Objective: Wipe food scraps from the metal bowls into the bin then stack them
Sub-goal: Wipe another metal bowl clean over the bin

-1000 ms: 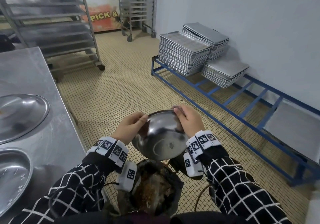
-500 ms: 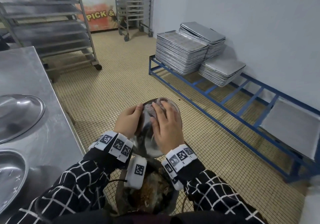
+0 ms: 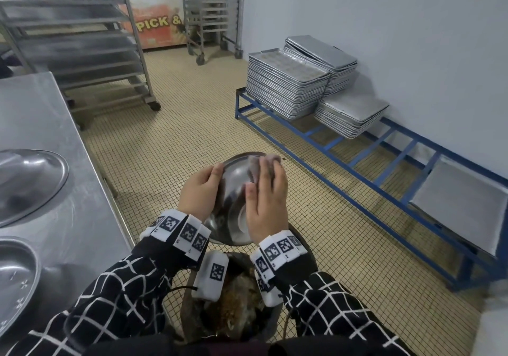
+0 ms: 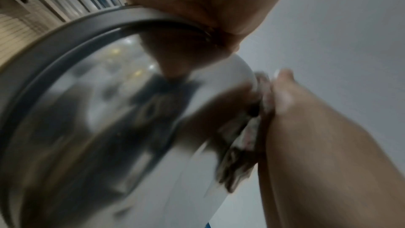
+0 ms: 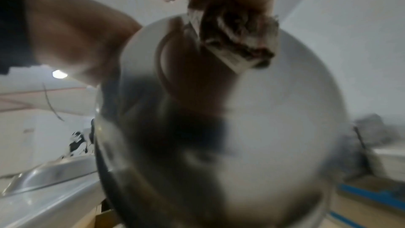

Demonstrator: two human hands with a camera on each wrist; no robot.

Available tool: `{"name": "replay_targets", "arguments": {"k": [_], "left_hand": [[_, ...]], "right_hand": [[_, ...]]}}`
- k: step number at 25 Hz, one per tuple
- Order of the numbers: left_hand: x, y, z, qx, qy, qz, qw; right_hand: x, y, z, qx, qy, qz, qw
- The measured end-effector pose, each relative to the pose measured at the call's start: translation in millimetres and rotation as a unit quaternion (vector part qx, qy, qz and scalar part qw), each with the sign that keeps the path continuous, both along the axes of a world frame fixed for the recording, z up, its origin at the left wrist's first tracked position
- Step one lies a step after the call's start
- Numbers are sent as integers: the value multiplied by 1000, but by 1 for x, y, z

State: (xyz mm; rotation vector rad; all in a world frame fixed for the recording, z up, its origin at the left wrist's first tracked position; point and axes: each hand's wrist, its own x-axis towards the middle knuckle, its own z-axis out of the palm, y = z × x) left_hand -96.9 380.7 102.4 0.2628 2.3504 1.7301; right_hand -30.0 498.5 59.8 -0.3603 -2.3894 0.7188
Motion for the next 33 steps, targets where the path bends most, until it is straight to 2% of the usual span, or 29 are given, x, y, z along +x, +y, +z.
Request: {"name": "replay_targets", "arguments": {"k": [1,3,4,6,7,8,9,10,11,13,16,19,21,23,24,26,29,33], "left_hand": [[2,2,1,-8,13,-8,1000],[5,2,5,-10,31,-9,999],[4,1,8,1,28,-4,1000],[2,-3,11,31,6,13,999],[0,-6,12,46,-4,26,999],[-1,-9,13,62,-15,39,997],[-1,-11,12,78,-21,46,996],[-1,-12,11,84,-24,49,995],[-2,-13,6,83,-23,49,995],[-4,-17,-5,79,-16,46,996],[-7,-22,-22,2,12,-4,1000],[-2,-20,-21,-15,-1,-80,997],[1,-14,-17,-39,-7,-137,990],[3,-10,-14,-77,2,-166,983],[5,-8,-12,-80,12,-158,984],[5,-6,-14,-54,15,-122,991],[5,0,-13,-22,-3,-64,998],[0,4,-11,40,-17,-15,999]], "right_hand": [[-5,-4,7,55,-3,-9,998],[-15,-1,18,82,3,-31,996],[-18,4,20,51,4,-44,998],[-19,18,15,-100,10,-73,992],[-17,26,13,-216,18,-89,972],[-15,33,5,-347,27,-101,932],[-10,38,0,-465,32,-109,878],[-6,42,-7,-536,30,-116,836],[-1,44,-12,-559,19,-122,820],[5,47,-12,-524,-13,-142,840],[12,57,5,-426,-25,-126,895],[13,69,31,-303,-76,-46,949],[5,69,46,-147,-147,26,978],[-5,65,53,-11,-186,90,978],[-10,63,54,21,-184,104,977],[-15,55,48,29,-134,83,987],[-12,31,33,46,-22,4,999],[0,-4,16,151,-30,21,988]]}}
